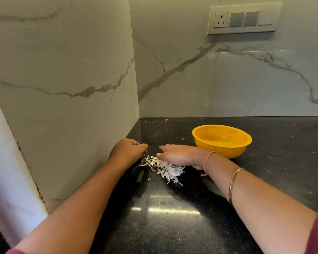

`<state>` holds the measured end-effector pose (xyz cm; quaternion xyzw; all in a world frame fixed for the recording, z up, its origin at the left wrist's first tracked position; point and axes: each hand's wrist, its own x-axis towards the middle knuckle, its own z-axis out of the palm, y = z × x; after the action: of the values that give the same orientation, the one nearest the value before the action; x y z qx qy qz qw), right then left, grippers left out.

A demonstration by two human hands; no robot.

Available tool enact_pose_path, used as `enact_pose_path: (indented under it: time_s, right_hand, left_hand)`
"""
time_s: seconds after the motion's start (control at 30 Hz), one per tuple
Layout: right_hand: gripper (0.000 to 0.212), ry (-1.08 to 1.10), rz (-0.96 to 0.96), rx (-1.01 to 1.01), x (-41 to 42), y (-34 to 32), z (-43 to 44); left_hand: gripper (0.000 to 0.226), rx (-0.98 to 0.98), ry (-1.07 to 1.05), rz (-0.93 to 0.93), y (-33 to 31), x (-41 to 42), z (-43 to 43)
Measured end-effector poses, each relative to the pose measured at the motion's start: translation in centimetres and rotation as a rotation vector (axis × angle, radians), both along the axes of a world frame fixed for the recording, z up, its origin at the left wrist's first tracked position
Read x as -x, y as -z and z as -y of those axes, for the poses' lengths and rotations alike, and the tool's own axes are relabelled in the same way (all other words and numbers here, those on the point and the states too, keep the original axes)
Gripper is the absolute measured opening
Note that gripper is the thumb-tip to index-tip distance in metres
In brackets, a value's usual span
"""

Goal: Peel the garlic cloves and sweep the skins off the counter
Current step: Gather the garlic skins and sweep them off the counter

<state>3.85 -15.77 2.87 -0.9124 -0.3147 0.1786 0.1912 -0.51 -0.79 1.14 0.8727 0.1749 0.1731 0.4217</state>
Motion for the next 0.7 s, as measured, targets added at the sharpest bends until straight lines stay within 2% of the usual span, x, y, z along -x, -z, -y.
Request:
enact_pose_path:
  time_s: [0.1,0.23,0.3,0.37,0.43,0.5,0.6,0.7]
  right_hand:
    - [0.054,-0.044,-0.002,-0.023,-0.5,0.1,0.3]
    - [0.038,-0.026,-0.024,-0.281,-1.1,-0.8,1.6]
    - [0.033,-0.006,-0.026,-0.346,-1.2,-1.2,1.9]
    - [0.044,-0.008,-0.023,-0.286,-1.1,-1.6,2.2]
    - [0.071,-0.008,-0.081,-0.147,-0.7,-1.8,2.3]
    - [0.084,-0.019,-0.115,-0.009,-0.2,-2.0,2.3]
    - [0.079,-0.039,-0.123,0.036,0.3,-2.0,1.9]
    - [0.057,-0.054,-0.144,-0.049,0.7,-1.5,1.0]
  left_hand:
    - [0.026,0.008,-0.003,-0.018,0.0,0.0,0.0]
    - [0.027,0.054,0.013,0.0,-0.1,0.0,-0.1]
    - [0.024,0.08,0.025,0.008,0.0,-0.1,-0.1]
    - [0.016,0.12,0.044,0.013,0.1,-0.2,0.0]
    - [0.008,0.157,0.058,0.015,0.1,-0.1,0.0]
    - [0.006,0.161,0.077,0.0,0.2,-0.1,0.0]
    - [0.01,0.13,0.126,-0.031,0.2,0.0,0.1]
    - [0.01,0.118,0.165,-0.036,0.2,0.0,0.3]
